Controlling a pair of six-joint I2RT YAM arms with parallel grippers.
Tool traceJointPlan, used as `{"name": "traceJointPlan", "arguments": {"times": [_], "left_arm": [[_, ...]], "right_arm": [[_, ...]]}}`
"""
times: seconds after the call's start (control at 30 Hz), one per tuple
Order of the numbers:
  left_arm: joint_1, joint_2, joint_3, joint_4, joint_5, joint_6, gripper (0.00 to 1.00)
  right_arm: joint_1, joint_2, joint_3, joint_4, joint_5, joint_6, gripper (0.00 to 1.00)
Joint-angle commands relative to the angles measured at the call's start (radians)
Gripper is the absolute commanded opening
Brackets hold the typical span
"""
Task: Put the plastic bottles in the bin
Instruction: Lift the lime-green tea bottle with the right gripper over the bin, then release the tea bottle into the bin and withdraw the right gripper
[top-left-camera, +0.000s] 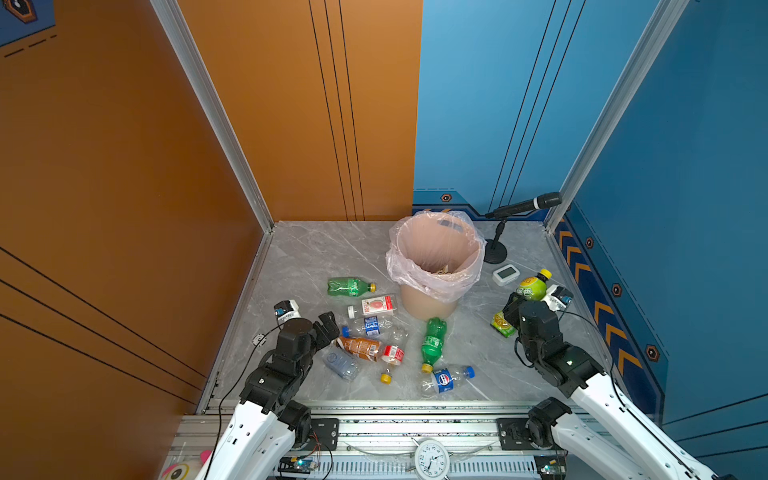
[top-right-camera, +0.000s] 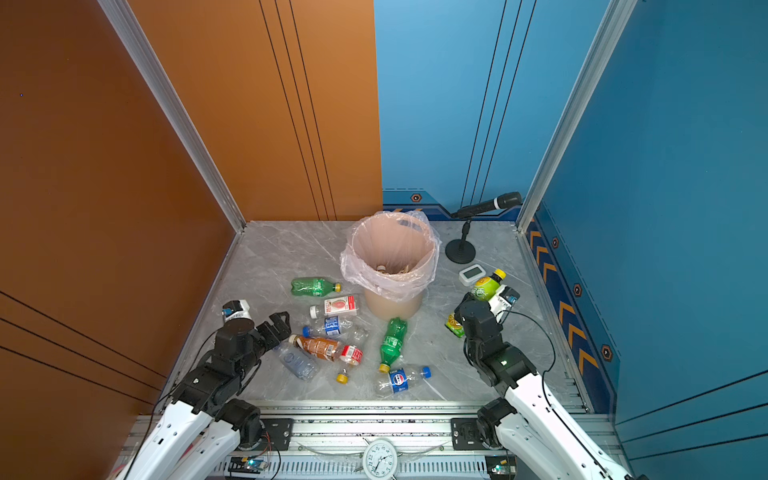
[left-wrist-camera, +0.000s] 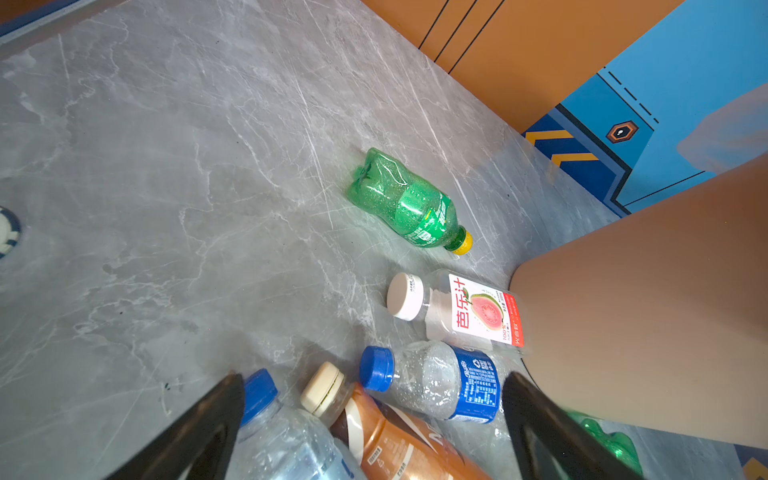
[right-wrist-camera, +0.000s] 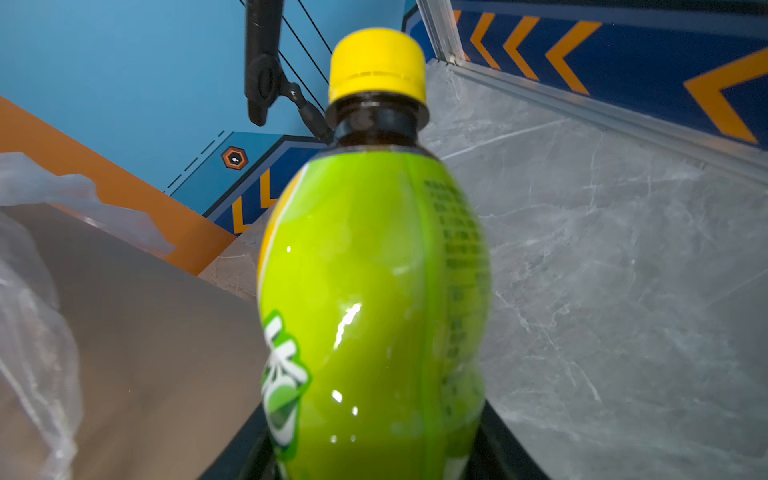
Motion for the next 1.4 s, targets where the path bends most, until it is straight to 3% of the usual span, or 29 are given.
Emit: {"name": "traceJointPlan", "arguments": {"times": [0.0, 0.3, 0.67, 0.87, 1.13, 1.23, 1.37], "left_arm": [[0.011, -0.007, -0.015, -0.013, 0.021, -0.010, 0.98], [0.028, -0.047, -0.035, -0.049, 0.035, -0.019, 0.98], [0.044, -0.085, -0.046, -0.084, 0.056, -0.030, 0.98], [0.054, -0.111, -0.049, -0.109, 0.059, -0.030, 0.98], [0.069, -0.121, -0.049, -0.119, 0.064, -0.029, 0.98], [0.073, -0.122, -0.051, -0.120, 0.069, -0.029, 0.98], [0.079, -0.122, -0.052, -0.119, 0.073, -0.029, 0.98]], "right_arm": [[-0.004, 0.019, 0.119, 0.005, 0.042, -0.174, 0.57], [0.009, 0.212, 0.461, 0.116, -0.099, -0.430, 0.57], [0.122, 0.704, 0.902, 0.184, -0.264, -0.546, 0.58], [0.140, 0.830, 0.978, 0.192, -0.295, -0.544, 0.58], [0.160, 0.875, 0.990, 0.173, -0.312, -0.543, 0.59], [0.167, 0.877, 0.984, 0.163, -0.311, -0.537, 0.65], [0.169, 0.860, 0.977, 0.136, -0.302, -0.515, 0.92]]}}
